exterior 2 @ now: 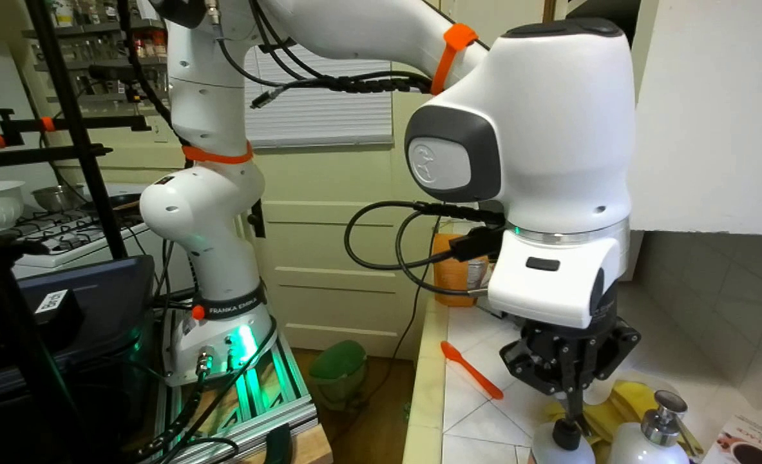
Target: Press the top of the bottle closest to you
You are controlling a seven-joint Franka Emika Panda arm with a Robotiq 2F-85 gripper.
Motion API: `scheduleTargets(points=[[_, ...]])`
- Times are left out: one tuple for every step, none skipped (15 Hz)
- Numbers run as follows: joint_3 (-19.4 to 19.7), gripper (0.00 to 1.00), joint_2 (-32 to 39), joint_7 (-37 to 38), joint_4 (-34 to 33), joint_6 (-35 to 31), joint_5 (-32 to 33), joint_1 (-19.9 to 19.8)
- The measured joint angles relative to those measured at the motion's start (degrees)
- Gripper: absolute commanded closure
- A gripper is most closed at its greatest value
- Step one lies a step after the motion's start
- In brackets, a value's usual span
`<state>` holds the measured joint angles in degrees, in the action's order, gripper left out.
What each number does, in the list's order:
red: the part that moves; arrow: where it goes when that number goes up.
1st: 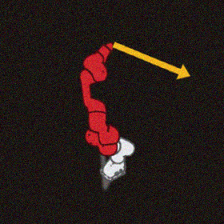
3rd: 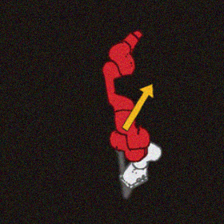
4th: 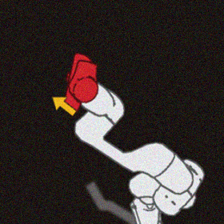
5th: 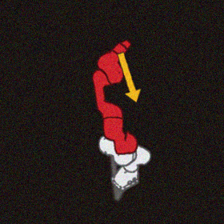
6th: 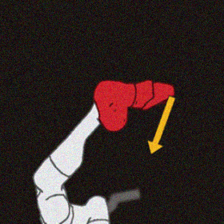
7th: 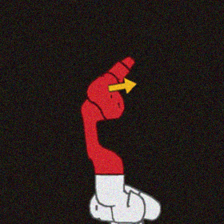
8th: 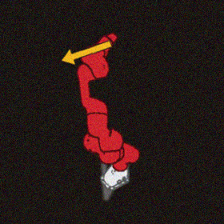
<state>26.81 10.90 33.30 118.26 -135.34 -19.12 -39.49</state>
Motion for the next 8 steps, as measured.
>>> scheduleTargets(points=[[0.00,1.00,0.40,-0.78,-0.21,-0.27,-0.75,0.00],[-0.01,1.00,0.79,-1.40,-0.49,-0.38,-1.45,0.00],[-0.03,1.00,1.14,-2.06,-0.79,-0.39,-2.14,0.00],[-0.05,1.00,1.49,-2.57,-1.11,-0.39,-2.67,0.00],[-0.07,1.00,1.74,-3.10,-1.35,-0.39,-3.09,0.00],[-0.11,1.00,1.96,-3.47,-1.51,-0.39,-3.46,0.00],[-0.15,1.00,2.22,-3.84,-1.70,-0.39,-3.82,0.00],[-0.19,1.00,2.44,-4.19,-1.87,-0.39,-4.10,0.00]])
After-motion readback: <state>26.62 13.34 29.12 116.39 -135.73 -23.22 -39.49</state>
